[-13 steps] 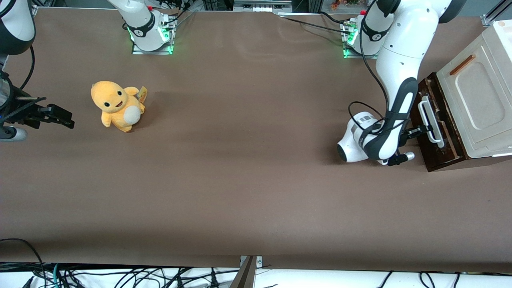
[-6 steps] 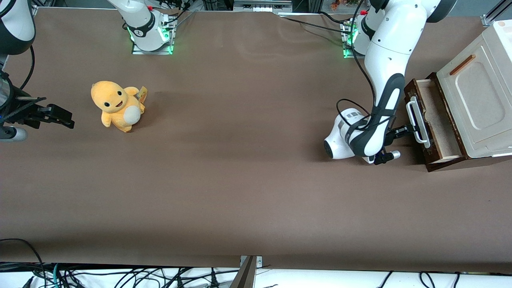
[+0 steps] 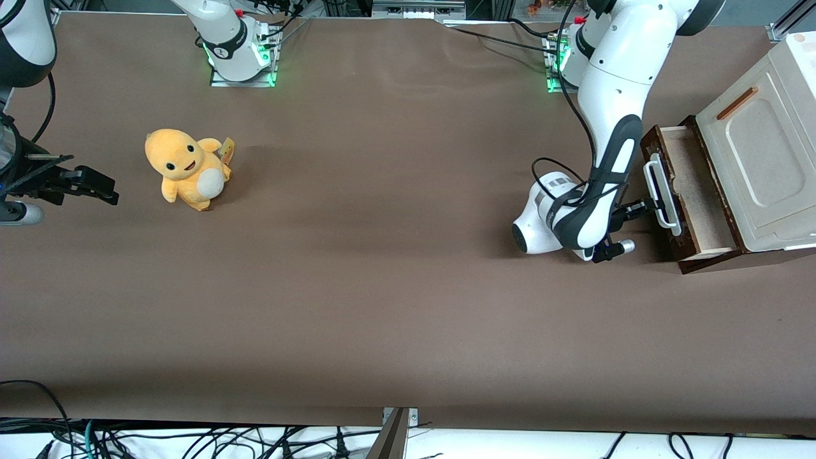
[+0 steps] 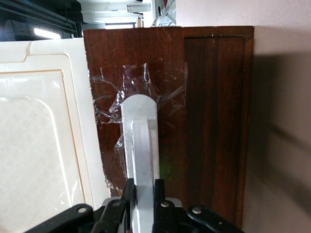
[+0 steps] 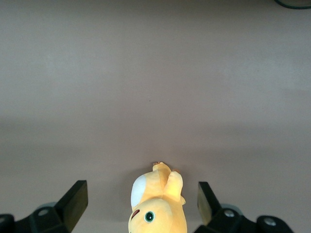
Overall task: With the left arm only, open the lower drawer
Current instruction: 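Pull the gripped handle away from the cabinet to slide the drawer out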
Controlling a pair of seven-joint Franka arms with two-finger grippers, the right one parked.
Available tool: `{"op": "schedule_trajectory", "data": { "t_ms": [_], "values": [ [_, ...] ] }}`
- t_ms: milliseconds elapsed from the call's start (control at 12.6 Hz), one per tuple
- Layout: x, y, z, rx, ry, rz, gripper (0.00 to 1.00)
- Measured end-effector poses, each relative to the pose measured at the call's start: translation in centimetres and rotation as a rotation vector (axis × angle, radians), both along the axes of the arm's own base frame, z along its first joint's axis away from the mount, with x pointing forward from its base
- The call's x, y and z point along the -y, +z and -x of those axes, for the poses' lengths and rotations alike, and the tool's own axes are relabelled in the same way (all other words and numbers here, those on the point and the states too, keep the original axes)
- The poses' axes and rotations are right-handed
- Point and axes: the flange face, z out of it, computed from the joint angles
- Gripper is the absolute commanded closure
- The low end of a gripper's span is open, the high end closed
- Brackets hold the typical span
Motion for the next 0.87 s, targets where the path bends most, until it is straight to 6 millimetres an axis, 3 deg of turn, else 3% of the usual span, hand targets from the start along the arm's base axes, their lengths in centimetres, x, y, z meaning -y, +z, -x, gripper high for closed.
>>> {"op": "schedule_trajectory", "data": {
  "t_ms": [872],
  "values": [
    [0.80, 0.22, -0.07, 0.005, 0.003, 0.014, 0.90]
  ]
}}
